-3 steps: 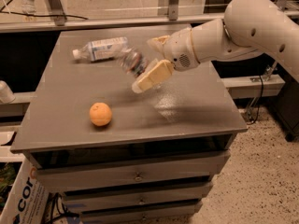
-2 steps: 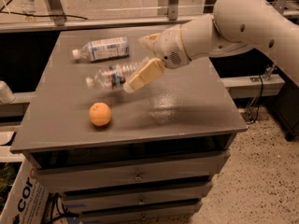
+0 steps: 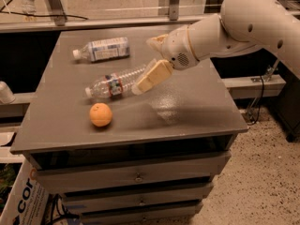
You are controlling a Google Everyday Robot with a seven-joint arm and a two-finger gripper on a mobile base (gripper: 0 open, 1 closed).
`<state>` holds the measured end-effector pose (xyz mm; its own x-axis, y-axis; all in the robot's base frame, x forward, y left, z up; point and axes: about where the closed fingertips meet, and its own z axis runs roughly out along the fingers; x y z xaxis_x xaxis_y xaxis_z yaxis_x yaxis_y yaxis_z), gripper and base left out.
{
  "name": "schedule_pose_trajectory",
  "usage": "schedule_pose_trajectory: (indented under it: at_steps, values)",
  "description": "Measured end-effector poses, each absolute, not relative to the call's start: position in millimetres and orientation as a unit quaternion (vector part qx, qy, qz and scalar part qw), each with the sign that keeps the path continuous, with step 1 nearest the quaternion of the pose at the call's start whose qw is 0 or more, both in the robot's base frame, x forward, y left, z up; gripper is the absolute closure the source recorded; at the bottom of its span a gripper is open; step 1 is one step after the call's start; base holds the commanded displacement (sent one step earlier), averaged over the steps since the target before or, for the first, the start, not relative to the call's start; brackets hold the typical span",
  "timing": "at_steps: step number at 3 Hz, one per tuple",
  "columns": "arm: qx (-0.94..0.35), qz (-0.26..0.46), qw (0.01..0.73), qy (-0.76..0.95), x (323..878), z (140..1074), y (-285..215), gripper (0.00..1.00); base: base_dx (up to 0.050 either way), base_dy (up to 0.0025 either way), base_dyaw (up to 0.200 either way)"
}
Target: Knock water bottle over
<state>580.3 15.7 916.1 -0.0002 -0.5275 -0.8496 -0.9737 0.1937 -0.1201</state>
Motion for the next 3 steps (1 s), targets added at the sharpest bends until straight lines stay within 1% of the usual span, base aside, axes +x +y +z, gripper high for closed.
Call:
schedule_pose_trajectory:
  at_steps: [1, 2, 3]
  values:
    - [-0.567, 0.263, 0.412, 0.664, 584, 912, -8, 0.00, 0.000, 0.00000, 0.000]
    - [-0.553, 0.247, 0.411, 0.681, 592, 901, -62, 0.00, 0.000, 0.00000, 0.000]
    - [-0.553, 0.247, 0.411, 0.681, 592, 901, -62, 0.00, 0.000, 0.00000, 0.000]
